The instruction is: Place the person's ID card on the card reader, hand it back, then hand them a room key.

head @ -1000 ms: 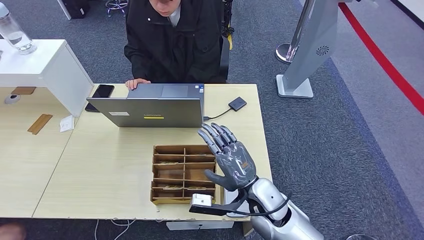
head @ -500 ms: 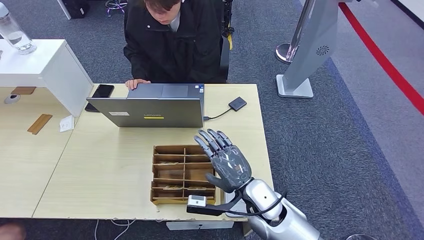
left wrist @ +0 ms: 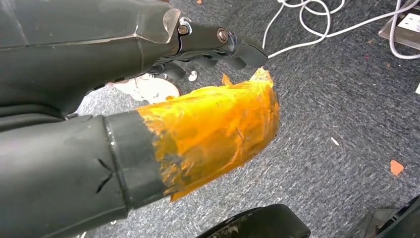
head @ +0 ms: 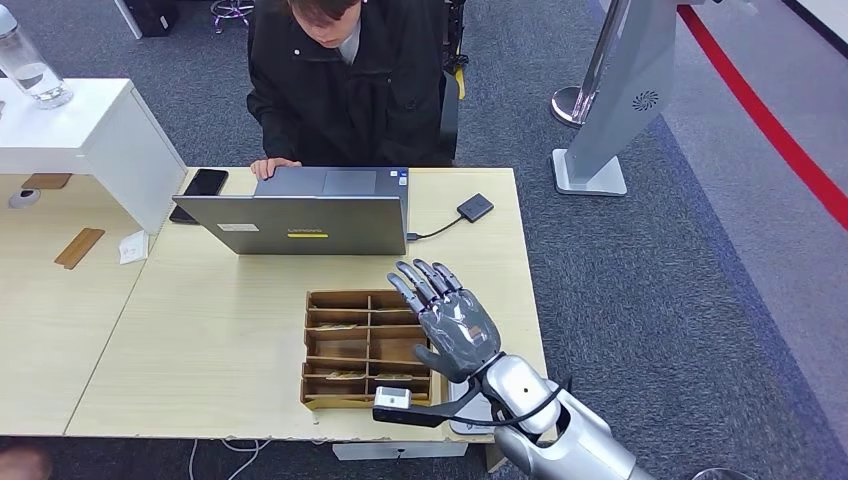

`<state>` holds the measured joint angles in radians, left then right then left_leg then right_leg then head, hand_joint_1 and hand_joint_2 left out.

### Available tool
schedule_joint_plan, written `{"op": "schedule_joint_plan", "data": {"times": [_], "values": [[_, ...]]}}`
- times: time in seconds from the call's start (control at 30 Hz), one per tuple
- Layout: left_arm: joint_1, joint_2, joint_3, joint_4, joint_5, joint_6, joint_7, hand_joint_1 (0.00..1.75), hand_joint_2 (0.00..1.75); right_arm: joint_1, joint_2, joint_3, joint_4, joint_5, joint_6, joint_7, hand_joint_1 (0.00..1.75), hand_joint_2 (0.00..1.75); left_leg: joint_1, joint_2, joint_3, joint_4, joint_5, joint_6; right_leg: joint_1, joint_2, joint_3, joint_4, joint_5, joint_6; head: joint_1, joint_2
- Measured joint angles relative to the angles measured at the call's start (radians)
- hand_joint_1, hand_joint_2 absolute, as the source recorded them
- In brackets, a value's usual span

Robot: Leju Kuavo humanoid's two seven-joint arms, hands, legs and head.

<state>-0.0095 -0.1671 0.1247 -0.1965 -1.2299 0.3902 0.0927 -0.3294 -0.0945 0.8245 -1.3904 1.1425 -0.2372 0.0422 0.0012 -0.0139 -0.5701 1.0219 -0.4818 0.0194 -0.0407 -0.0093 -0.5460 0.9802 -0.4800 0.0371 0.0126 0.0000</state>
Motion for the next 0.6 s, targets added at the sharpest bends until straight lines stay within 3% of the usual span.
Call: {"op": "schedule_joint_plan", "data": {"times": [0.2,0.6], "values": [[0.0,0.001,0.0,0.0,-0.001,-0.001,-0.012,0.0,0.0,-0.007,0.003,0.006,0.011,0.0,0.005,0.01,0.56,1.75,0.0,0.0,0.0,0.0,0.0,0.0,0.0,0.0,0.0,0.0,0.0,0.0,0.0,0.0],[-0.001,0.004,0.0,0.0,-0.01,-0.005,-0.017,0.0,0.0,-0.026,0.015,0.008,0.024,-0.004,0.017,0.02,0.72,1.75,0.0,0.0,0.0,0.0,0.0,0.0,0.0,0.0,0.0,0.0,0.0,0.0,0.0,0.0]]}}
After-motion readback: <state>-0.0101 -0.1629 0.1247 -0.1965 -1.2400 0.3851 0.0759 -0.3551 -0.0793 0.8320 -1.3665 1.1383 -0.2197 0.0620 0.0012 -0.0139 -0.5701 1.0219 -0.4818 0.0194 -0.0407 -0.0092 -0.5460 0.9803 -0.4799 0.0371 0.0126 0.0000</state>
